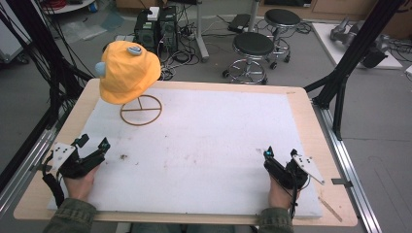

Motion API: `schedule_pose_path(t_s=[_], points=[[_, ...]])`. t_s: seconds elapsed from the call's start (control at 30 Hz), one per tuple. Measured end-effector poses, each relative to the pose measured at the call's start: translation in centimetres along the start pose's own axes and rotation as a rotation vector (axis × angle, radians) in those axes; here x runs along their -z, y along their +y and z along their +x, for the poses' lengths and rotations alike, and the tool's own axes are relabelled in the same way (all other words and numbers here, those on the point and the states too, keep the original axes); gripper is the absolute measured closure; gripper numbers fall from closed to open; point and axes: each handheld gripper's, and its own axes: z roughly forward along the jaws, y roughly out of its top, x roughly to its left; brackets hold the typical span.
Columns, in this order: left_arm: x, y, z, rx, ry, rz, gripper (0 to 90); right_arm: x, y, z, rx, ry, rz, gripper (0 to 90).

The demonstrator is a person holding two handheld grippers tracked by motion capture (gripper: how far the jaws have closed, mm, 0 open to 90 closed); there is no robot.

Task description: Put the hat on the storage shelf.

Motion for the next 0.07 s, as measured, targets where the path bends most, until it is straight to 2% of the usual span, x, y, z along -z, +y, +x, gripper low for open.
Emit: schedule_pose_path(t_s=[0.07], points=[[0.01,0.01,0.00,0.000,-0.001,0.002,26.7,0.00,0.01,-0.06,-0.002,-0.001,0.002,14.1]])
